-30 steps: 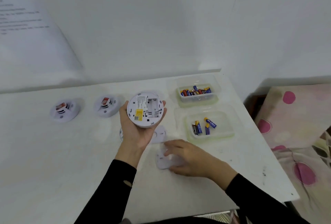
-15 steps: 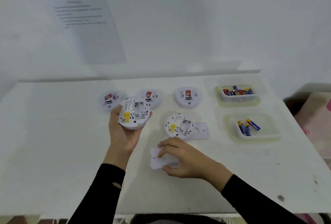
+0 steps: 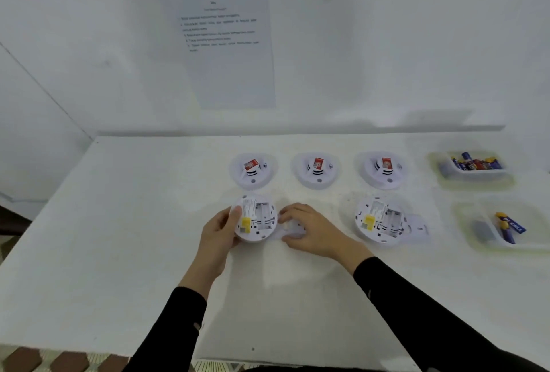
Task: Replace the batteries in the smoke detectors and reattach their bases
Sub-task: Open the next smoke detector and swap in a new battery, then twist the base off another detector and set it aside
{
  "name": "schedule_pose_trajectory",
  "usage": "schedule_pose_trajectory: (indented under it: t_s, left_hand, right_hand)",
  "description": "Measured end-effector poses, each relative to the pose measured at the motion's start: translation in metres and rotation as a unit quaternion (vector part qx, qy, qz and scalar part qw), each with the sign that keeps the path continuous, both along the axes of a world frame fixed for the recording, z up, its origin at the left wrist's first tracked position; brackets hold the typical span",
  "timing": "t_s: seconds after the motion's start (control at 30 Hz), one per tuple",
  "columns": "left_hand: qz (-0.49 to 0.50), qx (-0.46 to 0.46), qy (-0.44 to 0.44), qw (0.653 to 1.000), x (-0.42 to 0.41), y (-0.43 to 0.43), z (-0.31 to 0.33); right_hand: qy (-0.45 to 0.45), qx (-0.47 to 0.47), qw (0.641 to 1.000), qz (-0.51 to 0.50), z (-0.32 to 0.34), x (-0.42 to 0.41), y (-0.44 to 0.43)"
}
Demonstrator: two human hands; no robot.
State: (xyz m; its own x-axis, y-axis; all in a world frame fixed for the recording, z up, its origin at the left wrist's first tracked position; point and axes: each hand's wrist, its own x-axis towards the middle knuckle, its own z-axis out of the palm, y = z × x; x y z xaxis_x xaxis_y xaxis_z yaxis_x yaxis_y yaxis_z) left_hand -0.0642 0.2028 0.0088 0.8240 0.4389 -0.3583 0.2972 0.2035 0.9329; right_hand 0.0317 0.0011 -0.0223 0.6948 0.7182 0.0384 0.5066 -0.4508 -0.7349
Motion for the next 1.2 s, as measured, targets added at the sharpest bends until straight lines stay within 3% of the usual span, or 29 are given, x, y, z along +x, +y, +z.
schedule_pose_trajectory:
  t_s: [0.23,0.5,0.9,1.03,1.13,1.2]
  left_hand:
    - [-0.023,0.051,0.029,0.998,0.004,0.008,-0.012]
    - [-0.043,0.275,0.051,0.959,0.005,0.02,-0.019]
    - [-0.021,0.267,0.042,0.962,0.012,0.039,-0.01]
    - [-0.041,0.293,0.001,0.955,0.049,0.053,0.004]
    - [-0.123,0.309,0.015,0.943,0.087,0.053,0.015]
    - [-0.168,0.302,0.034,0.938,0.106,0.05,0.017]
  right_hand:
    - [0.066,0.069,0.989,-0.11,-0.006,-0.018,-0.007]
    - [0.093,0.093,0.983,-0.129,-0.004,-0.029,-0.01]
    - [0.106,0.11,0.975,-0.16,0.008,-0.024,-0.005]
    - [0.201,0.18,0.932,-0.244,0.03,0.006,0.03]
    - [0.356,0.236,0.863,-0.269,0.041,0.041,0.069]
    - [0.412,0.251,0.829,-0.282,0.044,0.053,0.086]
